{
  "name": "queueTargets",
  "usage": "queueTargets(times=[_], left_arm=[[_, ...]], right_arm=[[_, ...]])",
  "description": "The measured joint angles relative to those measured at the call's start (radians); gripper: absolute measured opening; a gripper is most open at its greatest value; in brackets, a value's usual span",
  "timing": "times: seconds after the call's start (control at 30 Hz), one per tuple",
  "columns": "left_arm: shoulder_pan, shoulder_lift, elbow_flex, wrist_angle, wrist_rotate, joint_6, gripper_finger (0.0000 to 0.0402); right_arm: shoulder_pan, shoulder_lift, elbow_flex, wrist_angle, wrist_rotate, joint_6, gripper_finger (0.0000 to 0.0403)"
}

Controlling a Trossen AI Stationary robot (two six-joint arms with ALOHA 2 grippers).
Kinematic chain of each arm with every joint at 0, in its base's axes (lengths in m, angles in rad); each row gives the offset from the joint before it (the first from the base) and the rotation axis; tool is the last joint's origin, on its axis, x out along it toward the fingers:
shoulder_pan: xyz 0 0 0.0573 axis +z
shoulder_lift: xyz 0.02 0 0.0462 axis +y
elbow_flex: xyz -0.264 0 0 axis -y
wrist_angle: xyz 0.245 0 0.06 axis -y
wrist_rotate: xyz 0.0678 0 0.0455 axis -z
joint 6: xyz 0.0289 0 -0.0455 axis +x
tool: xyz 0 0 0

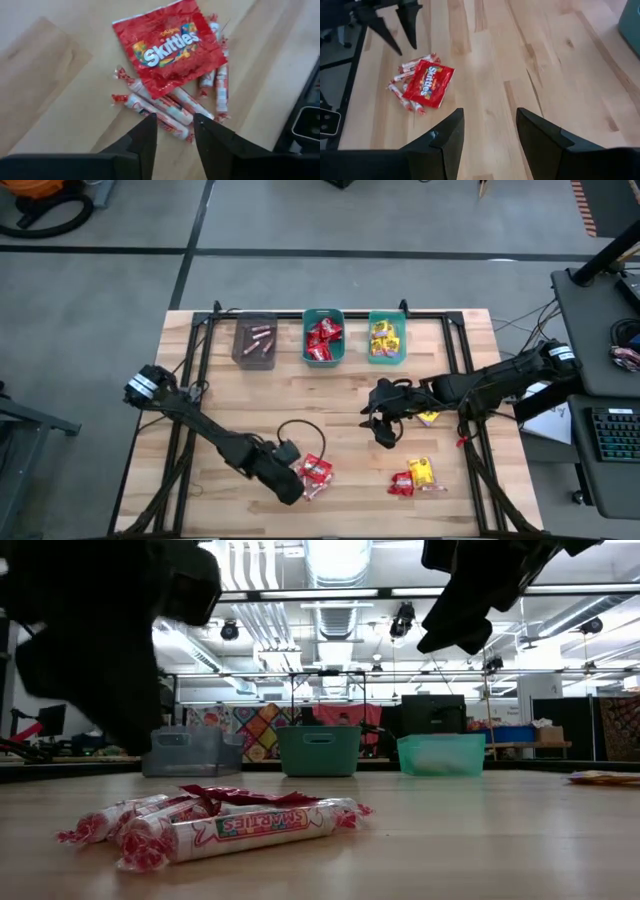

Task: Sort candy
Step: Put the white candy on the black bin

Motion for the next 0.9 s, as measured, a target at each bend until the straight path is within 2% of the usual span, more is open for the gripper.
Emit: queueTargets(times=[0.13, 0.27, 0.63, 0.9], left_arm=[[-0.002, 0.038, 0.102, -0.170, -0.071, 0.001, 0.0130], [-0.001, 0.043, 0.128, -0.217, -0.098, -0.010, 0.0131], [-0.015, 0.045, 0.000, -0.005, -0.098, -0.080, 0.0129], [-0.021, 0.045, -0.054, 0.027, -0.098, -0.098, 0.0129]], right_arm=[[0.000, 0.000, 0.000, 0.000, 0.000, -0.003, 0.0171], [0.000, 0.000, 0.000, -0.002, -0.001, -0.003, 0.0171], [0.000, 0.000, 0.000, -0.002, -0.003, 0.005, 0.0171], [0.000, 0.000, 0.000, -0.002, -0.003, 0.005, 0.0171]])
